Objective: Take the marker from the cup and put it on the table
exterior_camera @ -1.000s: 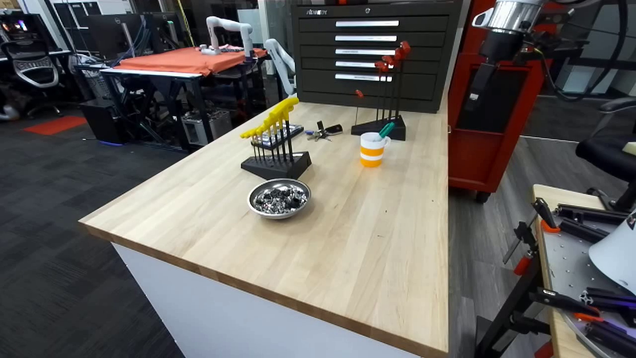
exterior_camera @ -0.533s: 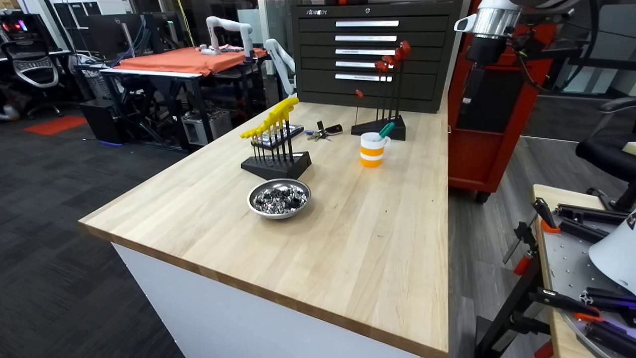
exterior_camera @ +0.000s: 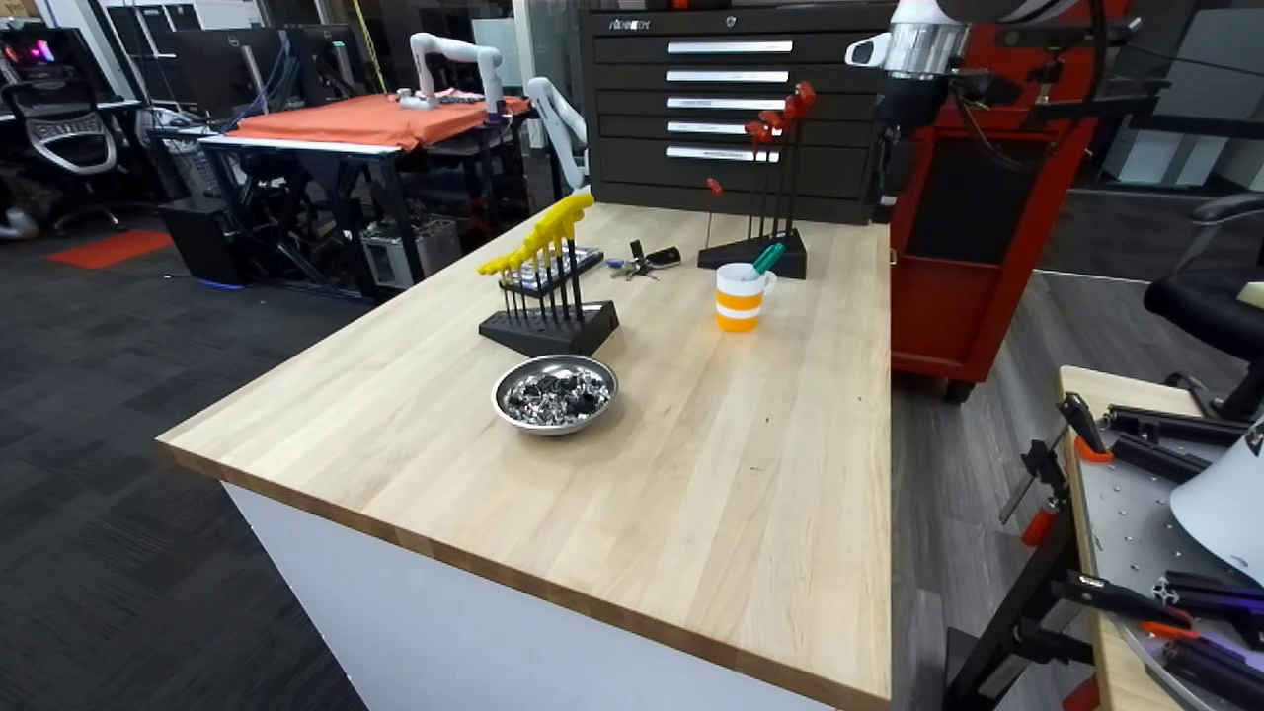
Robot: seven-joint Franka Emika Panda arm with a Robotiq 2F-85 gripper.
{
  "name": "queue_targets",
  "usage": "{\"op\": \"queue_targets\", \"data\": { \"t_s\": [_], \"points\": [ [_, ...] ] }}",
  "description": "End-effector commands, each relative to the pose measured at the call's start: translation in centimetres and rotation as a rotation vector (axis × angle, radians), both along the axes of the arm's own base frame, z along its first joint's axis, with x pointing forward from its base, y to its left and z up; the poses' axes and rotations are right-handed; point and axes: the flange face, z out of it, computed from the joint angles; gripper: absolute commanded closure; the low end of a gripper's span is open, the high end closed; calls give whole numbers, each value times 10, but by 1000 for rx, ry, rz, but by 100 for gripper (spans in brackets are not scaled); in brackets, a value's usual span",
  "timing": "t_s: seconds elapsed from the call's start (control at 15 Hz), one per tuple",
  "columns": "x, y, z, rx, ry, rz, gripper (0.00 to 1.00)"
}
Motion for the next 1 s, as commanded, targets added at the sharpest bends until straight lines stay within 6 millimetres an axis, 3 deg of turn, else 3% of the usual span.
{"op": "queue_targets", "data": {
  "t_s": [0.0,0.47,0.93],
  "points": [
    [24,1,3,6,13,62,0],
    [55,12,0,-4,14,143,0],
    [80,25,-16,-6,34,207,0]
  ]
}}
